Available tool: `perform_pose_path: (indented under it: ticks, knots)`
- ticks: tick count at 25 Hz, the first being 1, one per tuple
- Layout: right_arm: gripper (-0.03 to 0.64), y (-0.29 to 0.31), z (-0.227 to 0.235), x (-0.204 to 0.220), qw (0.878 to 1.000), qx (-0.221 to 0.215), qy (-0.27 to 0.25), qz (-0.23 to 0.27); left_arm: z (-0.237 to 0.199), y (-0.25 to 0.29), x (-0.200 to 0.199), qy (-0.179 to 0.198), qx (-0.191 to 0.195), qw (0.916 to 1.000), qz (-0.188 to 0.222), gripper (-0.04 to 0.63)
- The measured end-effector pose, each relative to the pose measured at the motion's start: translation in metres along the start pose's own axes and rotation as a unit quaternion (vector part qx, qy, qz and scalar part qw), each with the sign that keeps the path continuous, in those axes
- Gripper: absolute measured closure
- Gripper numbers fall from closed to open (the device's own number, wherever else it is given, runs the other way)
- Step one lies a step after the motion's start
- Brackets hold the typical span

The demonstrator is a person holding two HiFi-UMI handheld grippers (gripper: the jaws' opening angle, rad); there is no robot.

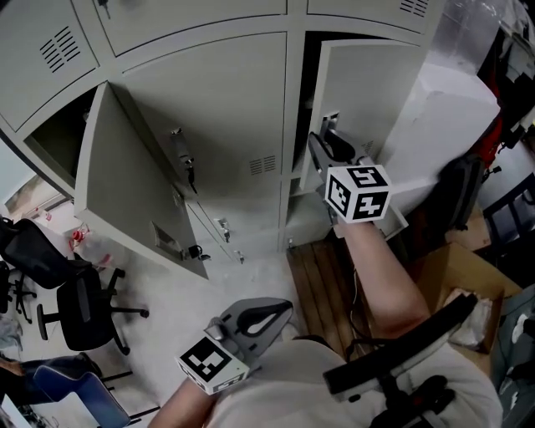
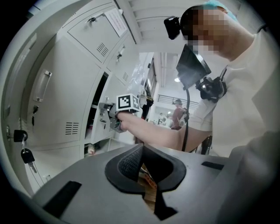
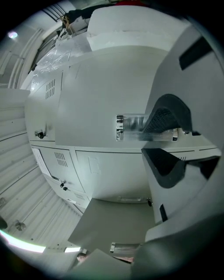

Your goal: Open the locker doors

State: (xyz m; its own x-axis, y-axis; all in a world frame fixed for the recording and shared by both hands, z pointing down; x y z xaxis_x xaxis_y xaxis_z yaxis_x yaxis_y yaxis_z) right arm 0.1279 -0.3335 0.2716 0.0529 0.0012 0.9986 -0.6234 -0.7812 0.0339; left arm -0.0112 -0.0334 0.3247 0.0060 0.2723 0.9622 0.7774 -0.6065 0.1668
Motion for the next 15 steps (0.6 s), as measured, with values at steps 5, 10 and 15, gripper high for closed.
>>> perform_pose_path:
  ticks: [5, 10, 15]
  knots:
    - [0.514, -0.034, 0.005, 0.003, 1.0, -0.018, 0.003, 0.004, 0.005, 0.005, -0.001, 0.005, 0.024, 0.9997, -0.005, 0.584]
    - [0.514, -0.068, 0.013, 0.006, 1.0, -0.027, 0.011, 0.011, 0.009, 0.014, 0.0, 0.003, 0.043, 0.999, -0.011, 0.584]
    - [0.512, -0.095, 0.02, 0.008, 1.0, -0.018, 0.014, 0.011, 0.014, 0.021, 0.002, 0.005, 0.057, 0.9982, -0.017, 0.584]
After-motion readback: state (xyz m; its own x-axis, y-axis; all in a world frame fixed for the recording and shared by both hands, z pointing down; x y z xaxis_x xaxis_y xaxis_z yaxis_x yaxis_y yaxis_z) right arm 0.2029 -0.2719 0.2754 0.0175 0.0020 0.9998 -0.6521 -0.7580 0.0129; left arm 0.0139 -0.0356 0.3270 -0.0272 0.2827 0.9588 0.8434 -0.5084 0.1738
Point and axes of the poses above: the fingertips, and each gripper's own axes: y forward along the fingers, z to its right, x out of its underside, the point moved 9 cm from there along -y, backward along the fingers, and after that the axes turned 1 degree about -x, right-handed, at the moved point
